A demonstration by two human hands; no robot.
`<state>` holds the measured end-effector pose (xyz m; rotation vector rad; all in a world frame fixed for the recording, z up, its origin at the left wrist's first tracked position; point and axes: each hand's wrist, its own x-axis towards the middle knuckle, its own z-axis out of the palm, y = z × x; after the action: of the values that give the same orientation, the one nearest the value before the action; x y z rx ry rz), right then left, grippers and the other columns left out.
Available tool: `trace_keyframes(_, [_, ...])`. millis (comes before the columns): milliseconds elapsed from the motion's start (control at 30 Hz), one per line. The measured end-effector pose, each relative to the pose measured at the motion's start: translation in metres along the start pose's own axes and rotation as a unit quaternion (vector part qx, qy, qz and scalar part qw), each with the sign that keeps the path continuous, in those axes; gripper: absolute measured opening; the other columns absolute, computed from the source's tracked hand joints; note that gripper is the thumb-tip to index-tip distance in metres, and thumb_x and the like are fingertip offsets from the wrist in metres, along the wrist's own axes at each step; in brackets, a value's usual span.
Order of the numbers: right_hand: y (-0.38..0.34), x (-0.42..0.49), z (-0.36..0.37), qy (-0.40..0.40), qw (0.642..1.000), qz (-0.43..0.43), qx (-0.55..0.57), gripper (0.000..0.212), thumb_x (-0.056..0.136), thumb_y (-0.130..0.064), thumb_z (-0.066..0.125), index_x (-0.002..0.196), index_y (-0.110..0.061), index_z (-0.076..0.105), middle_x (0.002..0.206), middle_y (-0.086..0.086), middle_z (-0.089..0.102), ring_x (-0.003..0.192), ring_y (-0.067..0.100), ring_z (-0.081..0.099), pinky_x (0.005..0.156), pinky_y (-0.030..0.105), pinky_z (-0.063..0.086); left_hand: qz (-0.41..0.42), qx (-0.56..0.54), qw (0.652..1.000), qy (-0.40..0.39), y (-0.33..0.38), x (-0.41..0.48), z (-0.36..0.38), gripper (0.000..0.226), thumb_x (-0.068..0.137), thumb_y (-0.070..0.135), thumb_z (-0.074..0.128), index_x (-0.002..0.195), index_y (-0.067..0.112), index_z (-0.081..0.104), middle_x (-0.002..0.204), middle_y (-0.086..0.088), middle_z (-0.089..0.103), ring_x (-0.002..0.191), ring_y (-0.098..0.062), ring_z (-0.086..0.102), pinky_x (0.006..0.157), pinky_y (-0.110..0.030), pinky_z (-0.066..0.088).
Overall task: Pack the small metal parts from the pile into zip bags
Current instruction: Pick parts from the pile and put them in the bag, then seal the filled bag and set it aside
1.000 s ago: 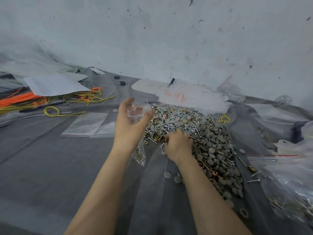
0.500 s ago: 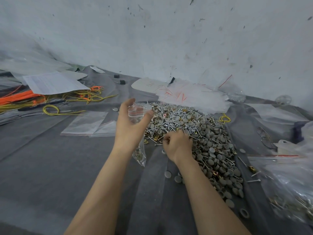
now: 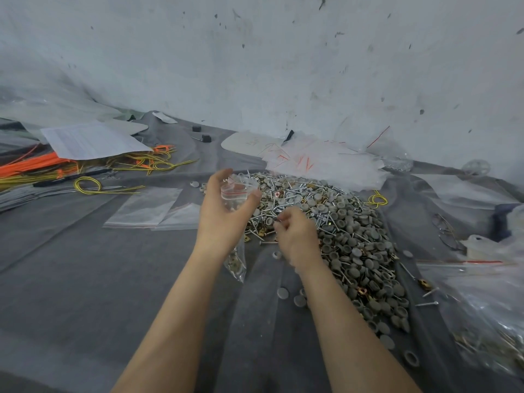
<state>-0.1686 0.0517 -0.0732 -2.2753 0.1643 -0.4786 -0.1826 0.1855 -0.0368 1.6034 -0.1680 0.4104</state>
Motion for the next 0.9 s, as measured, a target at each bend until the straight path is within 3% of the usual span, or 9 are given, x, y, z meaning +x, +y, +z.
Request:
trace_keyframes(67, [-0.016, 0.004, -0.020, 0.049, 0.991, -0.013, 0.127, 0.006, 0.091, -0.013, 0.062, 0.096, -0.010, 0.060, 0.088, 0.000, 0.062, 0.074, 0.004, 0.055, 0.062, 0.001, 0.040, 0.001, -0.001, 1.000, -0.006, -0.001, -0.001, 0.001, 0.051, 0.081, 0.027, 0.074, 0.124, 0.028, 0.045, 0.120, 0.000, 0.058, 0.113, -0.021, 0.057, 0.101, -0.044, 0.045])
trace_keyframes(200, [-0.058, 0.009, -0.058, 0.024, 0.965, -0.074, 0.251, 0.009, 0.087, -0.012, 0.066, 0.085, -0.020, 0.062, 0.083, -0.003, 0.065, 0.077, 0.006, 0.061, 0.065, 0.005, 0.044, 0.030, 0.029, 0.999, -0.017, -0.004, -0.004, 0.006, 0.057, 0.082, 0.026, 0.073, 0.131, 0.023, 0.044, 0.123, -0.002, 0.056, 0.115, -0.020, 0.054, 0.101, -0.042, 0.044])
trace_keyframes(300, [-0.077, 0.001, -0.066, -0.064, 0.976, -0.128, 0.161, 0.007, 0.090, -0.014, 0.062, 0.088, -0.018, 0.068, 0.083, -0.005, 0.066, 0.079, 0.007, 0.061, 0.071, 0.010, 0.047, 0.062, 0.044, 0.997, -0.028, -0.003, -0.006, 0.011, 0.061, 0.081, 0.020, 0.073, 0.133, 0.016, 0.041, 0.125, 0.001, 0.052, 0.118, -0.016, 0.050, 0.101, -0.032, 0.042])
trace_keyframes(433, [-0.081, -0.013, -0.077, -0.119, 0.978, -0.121, 0.121, 0.020, 0.091, -0.041, 0.058, 0.086, -0.027, 0.072, 0.096, -0.009, 0.071, 0.094, 0.005, 0.062, 0.087, 0.026, 0.046, 0.085, 0.070, 0.994, -0.026, 0.000, -0.008, 0.013, 0.070, 0.080, 0.018, 0.073, 0.139, 0.012, 0.035, 0.126, 0.006, 0.045, 0.116, -0.010, 0.047, 0.093, -0.021, 0.037])
trace_keyframes(533, [-0.080, -0.022, -0.081, -0.185, 0.975, -0.123, 0.014, 0.021, 0.084, -0.044, 0.067, 0.078, -0.025, 0.072, 0.086, -0.008, 0.069, 0.084, 0.004, 0.062, 0.079, 0.026, 0.046, 0.103, 0.098, 0.989, -0.030, 0.003, -0.010, 0.014, 0.087, 0.076, 0.014, 0.075, 0.146, 0.009, 0.024, 0.127, 0.007, 0.034, 0.119, -0.005, 0.036, 0.096, -0.020, 0.030])
trace_keyframes(633, [-0.078, -0.023, -0.085, -0.126, 0.983, -0.131, -0.001, 0.015, 0.088, -0.026, 0.067, 0.073, -0.022, 0.064, 0.074, -0.005, 0.066, 0.069, 0.007, 0.060, 0.066, 0.026, 0.045, 0.103, 0.101, 0.986, -0.084, 0.009, -0.015, 0.006, 0.100, 0.073, 0.022, 0.080, 0.149, 0.012, 0.016, 0.126, 0.005, 0.036, 0.120, -0.006, 0.037, 0.101, -0.021, 0.031])
trace_keyframes(700, [-0.074, -0.023, -0.093, -0.100, 0.987, -0.113, 0.055, 0.014, 0.089, -0.019, 0.065, 0.078, -0.025, 0.060, 0.082, -0.004, 0.068, 0.079, 0.010, 0.064, 0.076, 0.027, 0.049, 0.057, 0.003, 0.991, -0.123, 0.019, -0.015, -0.005, 0.082, 0.074, 0.032, 0.077, 0.142, 0.019, 0.032, 0.120, 0.007, 0.052, 0.110, -0.001, 0.052, 0.092, -0.015, 0.041])
trace_keyframes(800, [-0.065, -0.025, -0.110, -0.075, 0.985, -0.101, 0.117, 0.022, 0.089, -0.012, 0.063, 0.077, -0.030, 0.059, 0.087, -0.003, 0.069, 0.091, 0.018, 0.066, 0.088, 0.035, 0.050, 0.047, -0.079, 0.988, -0.123, 0.030, -0.010, -0.013, 0.015, 0.086, 0.017, 0.066, 0.101, 0.016, 0.063, 0.085, 0.009, 0.071, 0.079, 0.001, 0.065, 0.074, -0.014, 0.048])
trace_keyframes(900, [-0.056, -0.030, -0.126, -0.035, 0.988, -0.092, 0.120, 0.020, 0.090, -0.013, 0.062, 0.081, -0.030, 0.058, 0.089, -0.006, 0.068, 0.090, 0.013, 0.064, 0.083, 0.022, 0.048, 0.078, -0.030, 0.987, -0.138, 0.043, -0.009, -0.004, 0.011, 0.090, 0.011, 0.063, 0.082, 0.018, 0.065, 0.066, 0.011, 0.068, 0.065, 0.002, 0.062, 0.067, -0.011, 0.047])
